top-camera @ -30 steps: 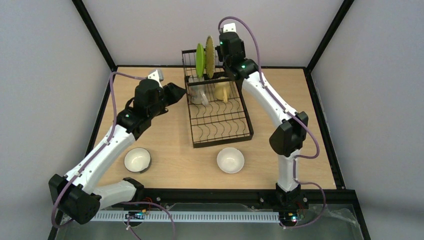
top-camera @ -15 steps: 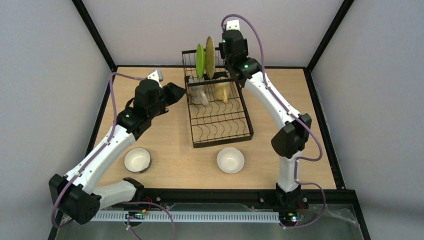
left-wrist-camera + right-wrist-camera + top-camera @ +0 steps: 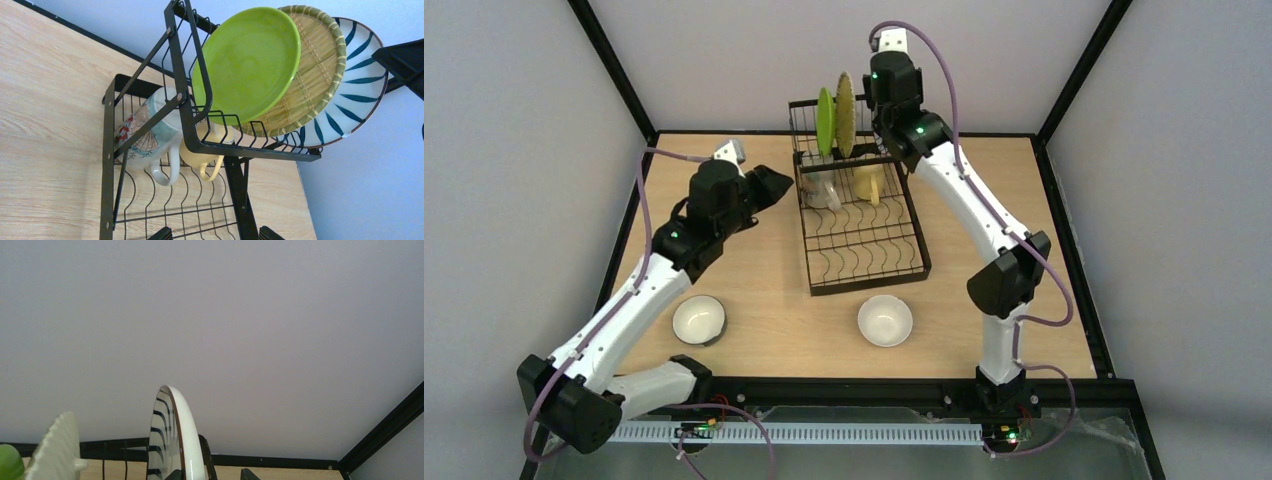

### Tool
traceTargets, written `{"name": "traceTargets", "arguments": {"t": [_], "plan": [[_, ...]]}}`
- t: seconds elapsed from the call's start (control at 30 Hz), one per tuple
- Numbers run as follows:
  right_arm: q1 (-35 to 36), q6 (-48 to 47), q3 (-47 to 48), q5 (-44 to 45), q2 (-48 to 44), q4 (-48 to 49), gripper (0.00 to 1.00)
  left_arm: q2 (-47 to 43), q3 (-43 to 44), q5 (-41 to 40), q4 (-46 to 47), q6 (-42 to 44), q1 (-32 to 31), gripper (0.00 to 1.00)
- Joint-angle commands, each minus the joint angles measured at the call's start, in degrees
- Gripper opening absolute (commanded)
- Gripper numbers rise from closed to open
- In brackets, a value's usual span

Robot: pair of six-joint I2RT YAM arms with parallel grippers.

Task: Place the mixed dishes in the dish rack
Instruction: Insert the plate into the dish rack, then grab the bowl at the center of the board.

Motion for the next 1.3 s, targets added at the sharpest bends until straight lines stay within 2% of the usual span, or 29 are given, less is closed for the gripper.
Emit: {"name": "traceTargets", "arguments": {"t": [0.0,0.23,0.47,0.6,0.77,1.0,1.13,1.27], "plan": [[-0.28,2.06,4.81,3.26,-6.71,-0.83,0.63,-2.32,3.43,-2.55,-3.42,1.2,0.42,0.99],[-0.2,10.56,2.09,4.08,-14.62,-14.04,0.64,-7.54,4.66,-4.77,-8.79,1.41,0.38,0.99],[-0.01,20.76,-18.52,3.57,-32.82,-22.08,0.64,-14.84,-0.34,-4.46,-12.34,-1.37,0.29,0.99],[-0.01,27.5,-25.5,1.81,-40.27,-30.65,0.65,-17.69,-3.25,-4.26,-13.83,-2.14,-0.37,0.99],[-0.01,38.86,-38.58,-6.85,-46.44,-38.33,0.65,-17.79,-2.91,-6.63,-17.93,-1.47,-3.9,0.99],[-0.01,49.09,-66.79,-20.79,-58.54,-30.49,0.65,-18.02,-3.81,-11.34,-26.82,-2.95,-9.7,0.99],[-0.01,51.38,-75.32,-26.33,-64.51,-28.65,0.65,-18.3,-5.29,-15.93,-31.88,-5.52,-15.68,0.99],[-0.02,51.94,-78.96,-30.29,-67.13,-26.91,0.65,-18.46,-7.98,-17.57,-33.61,-8.05,-19.33,0.99]]}}
